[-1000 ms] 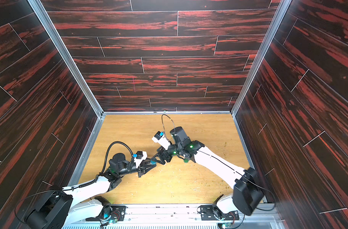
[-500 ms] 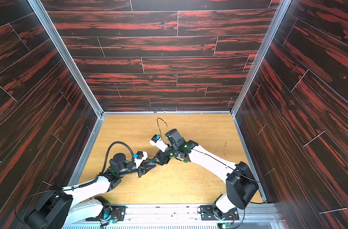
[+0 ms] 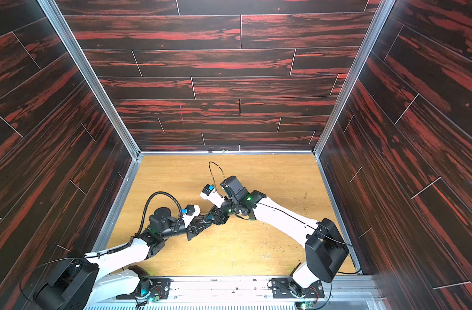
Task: Close the paint jar lid
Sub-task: Screw the lid onto the paint jar.
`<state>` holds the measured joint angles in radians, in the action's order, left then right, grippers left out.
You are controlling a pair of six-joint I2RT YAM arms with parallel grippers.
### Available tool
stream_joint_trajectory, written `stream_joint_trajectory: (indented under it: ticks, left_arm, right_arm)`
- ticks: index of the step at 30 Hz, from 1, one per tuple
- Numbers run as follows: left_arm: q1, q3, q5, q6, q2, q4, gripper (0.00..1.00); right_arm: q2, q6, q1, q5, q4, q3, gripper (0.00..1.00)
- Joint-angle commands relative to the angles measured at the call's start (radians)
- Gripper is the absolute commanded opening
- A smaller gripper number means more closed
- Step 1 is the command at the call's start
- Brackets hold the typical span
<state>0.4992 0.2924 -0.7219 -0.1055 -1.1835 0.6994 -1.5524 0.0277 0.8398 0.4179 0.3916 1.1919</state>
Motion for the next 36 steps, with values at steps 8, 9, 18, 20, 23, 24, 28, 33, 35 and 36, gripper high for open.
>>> stream_joint_trajectory:
  ticks: [8, 9, 18, 20, 23, 24, 28, 33, 35, 36]
  left_arm:
    - [0.001, 0.027, 0.002, -0.012, -0.002, 0.008, 0.0]
    - [0.001, 0.027, 0.003, -0.011, -0.001, 0.008, 0.0]
    - [0.0, 0.037, 0.025, -0.016, 0.001, -0.011, 0.0]
    - [0.0, 0.034, 0.048, -0.015, -0.001, -0.005, 0.0]
    - [0.0, 0.037, 0.087, -0.013, -0.002, 0.007, 0.0]
    - [0.0, 0.038, 0.103, -0.012, -0.002, 0.014, 0.0]
    - [0.001, 0.039, 0.154, -0.005, -0.012, 0.048, 0.0]
    - [0.0, 0.04, 0.213, 0.016, -0.041, 0.113, 0.0]
    - [0.0, 0.043, 0.234, 0.025, -0.055, 0.137, 0.0]
    - [0.0, 0.044, 0.24, 0.03, -0.06, 0.148, 0.0]
  right_arm:
    - [0.012, -0.007, 0.014, -0.007, 0.017, 0.002, 0.49]
    - [0.008, -0.005, 0.018, -0.013, 0.019, 0.0, 0.48]
    - [-0.014, -0.022, 0.042, -0.096, 0.016, 0.003, 0.24]
    - [-0.021, -0.05, 0.047, -0.134, 0.011, 0.007, 0.17]
    - [-0.028, -0.121, 0.061, -0.204, 0.003, 0.018, 0.1]
    - [-0.029, -0.147, 0.071, -0.233, 0.002, 0.023, 0.09]
    - [-0.048, -0.258, 0.138, -0.381, 0.034, 0.071, 0.03]
    - [-0.112, -0.453, 0.243, -0.637, 0.132, 0.184, 0.02]
    - [-0.153, -0.567, 0.268, -0.68, 0.178, 0.239, 0.02]
    - [-0.167, -0.609, 0.274, -0.679, 0.187, 0.254, 0.02]
